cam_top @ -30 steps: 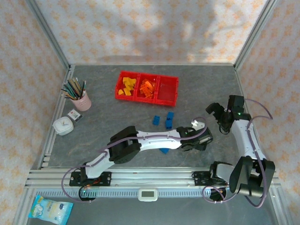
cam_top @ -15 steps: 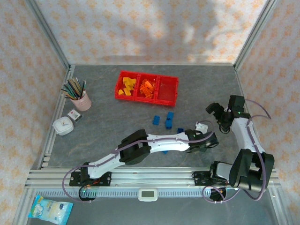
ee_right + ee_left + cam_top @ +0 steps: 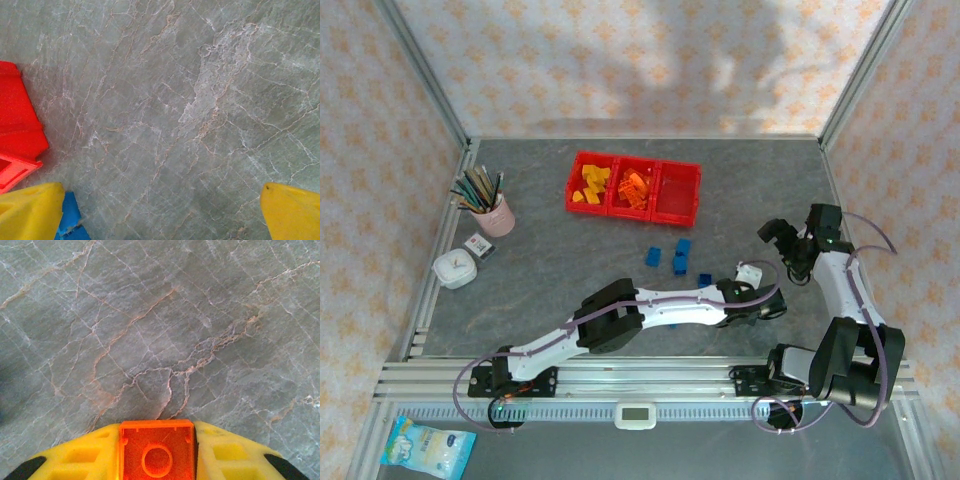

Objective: Sort the legos into containers by color
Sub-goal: Pick up the lego from the bottom-right of the table, then place the lego in the container.

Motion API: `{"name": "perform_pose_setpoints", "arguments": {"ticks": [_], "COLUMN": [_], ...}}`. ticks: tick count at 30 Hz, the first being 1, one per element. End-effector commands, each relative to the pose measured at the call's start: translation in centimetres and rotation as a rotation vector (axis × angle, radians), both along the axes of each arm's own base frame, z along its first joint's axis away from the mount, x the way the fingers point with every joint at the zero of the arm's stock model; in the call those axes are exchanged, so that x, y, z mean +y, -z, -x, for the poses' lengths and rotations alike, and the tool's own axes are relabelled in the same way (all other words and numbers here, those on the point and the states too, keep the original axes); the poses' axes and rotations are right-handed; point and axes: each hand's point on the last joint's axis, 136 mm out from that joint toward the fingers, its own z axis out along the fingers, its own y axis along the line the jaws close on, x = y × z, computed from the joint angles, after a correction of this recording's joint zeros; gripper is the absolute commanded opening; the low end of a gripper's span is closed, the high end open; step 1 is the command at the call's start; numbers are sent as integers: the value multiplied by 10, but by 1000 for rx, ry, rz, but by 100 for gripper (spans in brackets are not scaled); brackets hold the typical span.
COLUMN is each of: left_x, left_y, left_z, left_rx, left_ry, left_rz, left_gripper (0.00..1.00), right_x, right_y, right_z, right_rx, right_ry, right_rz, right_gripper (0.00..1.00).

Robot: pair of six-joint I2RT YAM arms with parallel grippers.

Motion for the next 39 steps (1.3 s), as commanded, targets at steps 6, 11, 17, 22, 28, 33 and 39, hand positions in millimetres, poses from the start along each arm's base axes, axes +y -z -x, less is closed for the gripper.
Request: {"name": "perform_pose_setpoints", "arguments": {"ticks": [6,11,17,22,28,33,39], "left_x": [14,65,157,234,290,299,297], "left_y": [-94,-138,-179,-181,-156,-129,-104], "left_z": [-19,-45,-102,-165,-230,-271,-300], "left_rx": [-130,-182,-275,-283,-254,-238,-213], "left_ry": [-27,-109,-231,-370,-475,-490,-496], "left_rz": [76,85,28,-20,-15,0,-41], "left_gripper": [34,34,34,34,34,34,44], "right_x": [9,22,50,93,159,183,190], "right_y": [-26,-41,-61,-77,-95,-86,-88], "right_z": [-5,-9,-15,-21,-29,-40,-49], "right_rx": [-80,-102,-142,-209,-300,-270,-270], "right_ry": [-64,-108,-188,-282,-406,-445,-457], "right_rz": [-9,6,6,-33,-78,-74,-59], "right_gripper": [100,100,100,100,100,100,100]}}
